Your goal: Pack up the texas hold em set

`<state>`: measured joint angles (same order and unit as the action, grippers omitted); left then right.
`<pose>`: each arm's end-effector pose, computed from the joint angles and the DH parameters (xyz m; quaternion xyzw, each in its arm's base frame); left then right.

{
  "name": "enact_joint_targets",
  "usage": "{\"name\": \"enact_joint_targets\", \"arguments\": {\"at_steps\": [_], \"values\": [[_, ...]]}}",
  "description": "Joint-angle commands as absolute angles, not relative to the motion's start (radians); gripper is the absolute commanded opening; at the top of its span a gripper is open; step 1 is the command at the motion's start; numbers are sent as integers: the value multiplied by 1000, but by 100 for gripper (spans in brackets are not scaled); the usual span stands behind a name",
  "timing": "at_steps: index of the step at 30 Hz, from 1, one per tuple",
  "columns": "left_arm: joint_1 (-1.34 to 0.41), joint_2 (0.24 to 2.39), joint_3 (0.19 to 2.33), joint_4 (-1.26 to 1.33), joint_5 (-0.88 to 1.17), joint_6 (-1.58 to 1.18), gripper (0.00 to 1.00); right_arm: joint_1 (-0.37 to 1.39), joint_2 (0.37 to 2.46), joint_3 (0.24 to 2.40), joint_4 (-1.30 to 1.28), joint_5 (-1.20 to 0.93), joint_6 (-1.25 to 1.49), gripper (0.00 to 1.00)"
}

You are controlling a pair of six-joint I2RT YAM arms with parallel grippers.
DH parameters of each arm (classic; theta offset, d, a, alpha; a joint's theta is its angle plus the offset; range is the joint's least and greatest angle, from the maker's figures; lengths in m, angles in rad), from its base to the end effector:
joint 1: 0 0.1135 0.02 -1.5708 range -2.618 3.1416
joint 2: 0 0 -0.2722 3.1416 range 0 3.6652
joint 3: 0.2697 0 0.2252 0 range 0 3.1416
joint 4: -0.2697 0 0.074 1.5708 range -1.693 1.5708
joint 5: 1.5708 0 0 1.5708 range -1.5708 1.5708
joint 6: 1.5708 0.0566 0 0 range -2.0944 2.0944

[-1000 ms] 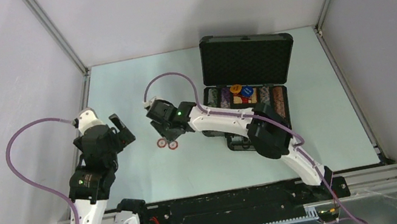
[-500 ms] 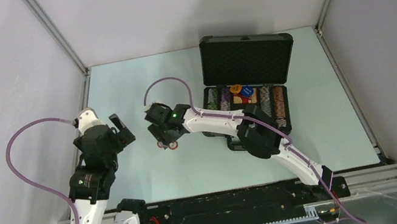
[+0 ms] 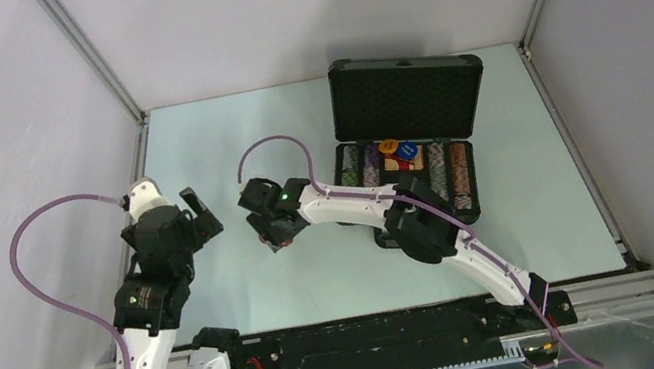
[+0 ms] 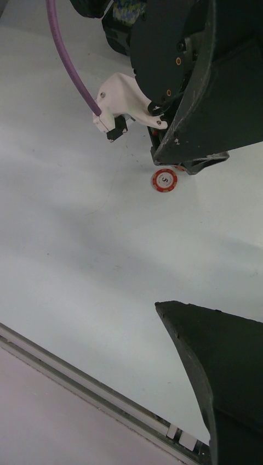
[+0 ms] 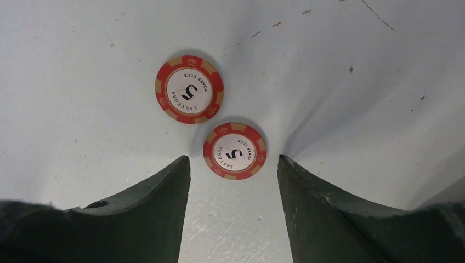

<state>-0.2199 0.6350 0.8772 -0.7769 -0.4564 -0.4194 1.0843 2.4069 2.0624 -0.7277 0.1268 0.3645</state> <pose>0.1075 0.0015 0.3217 -0.1957 0.8309 0.0350 0.5197 0.2442 0.4464 0.1648 -0.3260 0.9107 0.1172 0.2251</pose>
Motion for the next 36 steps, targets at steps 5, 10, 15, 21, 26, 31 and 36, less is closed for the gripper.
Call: {"name": "enact_joint_targets", "arguments": {"at_steps": [5, 10, 15, 21, 26, 31, 36], "values": [[-211, 635, 892, -772, -451, -431, 100, 1099, 2469, 2118, -766, 176, 352, 63], [-212, 634, 892, -770, -452, -431, 100, 1100, 2493, 2142, -788, 202, 340, 58], [-210, 635, 893, -772, -451, -431, 100, 1097, 2498, 2140, -790, 209, 340, 50], [-211, 634, 893, -770, -450, -430, 100, 1093, 2481, 2124, -789, 207, 338, 43], [-211, 634, 892, -771, -450, -430, 100, 1086, 2424, 2086, -749, 203, 327, 40], [-211, 634, 893, -771, -451, -431, 100, 1072, 2344, 2061, -714, 198, 325, 40], [-211, 633, 893, -771, -450, -431, 100, 1056, 2283, 2043, -703, 181, 329, 42]]}}
